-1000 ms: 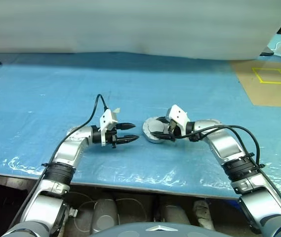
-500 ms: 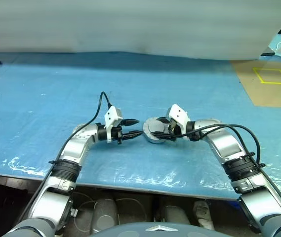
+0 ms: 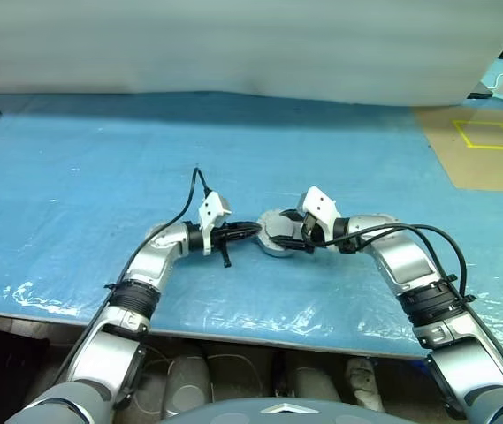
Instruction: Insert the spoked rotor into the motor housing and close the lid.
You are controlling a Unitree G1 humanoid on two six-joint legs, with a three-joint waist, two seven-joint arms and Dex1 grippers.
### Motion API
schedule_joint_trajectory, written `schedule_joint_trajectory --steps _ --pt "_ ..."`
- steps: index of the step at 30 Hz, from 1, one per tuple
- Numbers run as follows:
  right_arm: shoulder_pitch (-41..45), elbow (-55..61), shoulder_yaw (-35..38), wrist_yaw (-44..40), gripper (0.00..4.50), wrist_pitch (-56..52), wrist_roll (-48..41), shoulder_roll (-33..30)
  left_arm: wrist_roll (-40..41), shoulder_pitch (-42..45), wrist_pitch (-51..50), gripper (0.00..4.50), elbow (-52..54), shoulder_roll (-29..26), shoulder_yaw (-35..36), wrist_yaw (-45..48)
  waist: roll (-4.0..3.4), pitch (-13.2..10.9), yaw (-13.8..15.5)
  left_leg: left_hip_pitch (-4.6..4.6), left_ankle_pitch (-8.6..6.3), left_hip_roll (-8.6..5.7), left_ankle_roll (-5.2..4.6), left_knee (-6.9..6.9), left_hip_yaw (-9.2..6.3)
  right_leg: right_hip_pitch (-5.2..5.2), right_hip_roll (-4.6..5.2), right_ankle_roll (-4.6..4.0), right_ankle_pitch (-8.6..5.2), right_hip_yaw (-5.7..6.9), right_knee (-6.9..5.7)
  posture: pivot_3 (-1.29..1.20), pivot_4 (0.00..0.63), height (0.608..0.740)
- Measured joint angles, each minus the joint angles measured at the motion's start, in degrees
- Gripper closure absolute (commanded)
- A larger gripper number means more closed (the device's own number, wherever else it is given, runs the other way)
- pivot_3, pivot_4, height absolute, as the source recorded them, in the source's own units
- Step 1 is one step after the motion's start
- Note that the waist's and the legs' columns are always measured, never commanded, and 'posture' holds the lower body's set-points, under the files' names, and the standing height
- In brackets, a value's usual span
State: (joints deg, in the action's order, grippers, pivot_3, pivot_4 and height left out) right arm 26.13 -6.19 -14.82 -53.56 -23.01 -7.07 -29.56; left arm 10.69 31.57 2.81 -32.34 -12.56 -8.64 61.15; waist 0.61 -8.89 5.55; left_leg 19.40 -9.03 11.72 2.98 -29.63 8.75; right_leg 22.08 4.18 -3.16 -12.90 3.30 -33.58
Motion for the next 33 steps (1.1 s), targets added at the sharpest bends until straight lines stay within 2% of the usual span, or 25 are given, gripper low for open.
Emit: schedule_joint_trajectory --steps 10,17,26,33 --pt "-0.57 1.17 0.31 0.21 1.52 -1.00 0.00 -0.13 -2.05 1.07 3.09 4.47 -2.29 3.58 -1.49 -1.00 0.01 0.01 0.12 0.25 0.00 -0.01 0.00 0.11 0.01 0.00 0.00 0.01 0.00 0.02 0.17 0.00 0.150 0.740" --pt "-1.03 1.85 0.46 0.24 1.52 -1.18 0.00 -0.20 -3.19 1.94 5.59 4.47 -4.05 3.21 -1.91 -2.12 0.09 0.08 0.16 0.26 0.00 -0.03 0.00 0.25 -0.01 -0.02 0.00 0.03 0.01 0.02 0.33 0.00 0.150 0.740" --pt "-1.14 2.09 0.45 0.36 1.52 -1.32 0.01 -0.23 -2.88 1.16 4.85 4.47 -4.39 -0.15 -0.97 -1.27 0.12 0.12 0.17 0.27 0.00 -0.03 0.00 0.30 -0.01 0.00 0.00 0.04 0.01 0.03 0.36 0.00 0.150 0.740" --pt "-1.16 2.09 0.46 0.51 1.52 -1.32 0.01 -0.23 -2.49 0.89 4.19 4.47 -4.08 2.47 -0.98 -0.85 0.12 0.12 0.17 0.28 0.00 -0.03 0.00 0.31 -0.01 -0.01 0.00 0.04 0.01 0.03 0.40 0.00 0.150 0.740"
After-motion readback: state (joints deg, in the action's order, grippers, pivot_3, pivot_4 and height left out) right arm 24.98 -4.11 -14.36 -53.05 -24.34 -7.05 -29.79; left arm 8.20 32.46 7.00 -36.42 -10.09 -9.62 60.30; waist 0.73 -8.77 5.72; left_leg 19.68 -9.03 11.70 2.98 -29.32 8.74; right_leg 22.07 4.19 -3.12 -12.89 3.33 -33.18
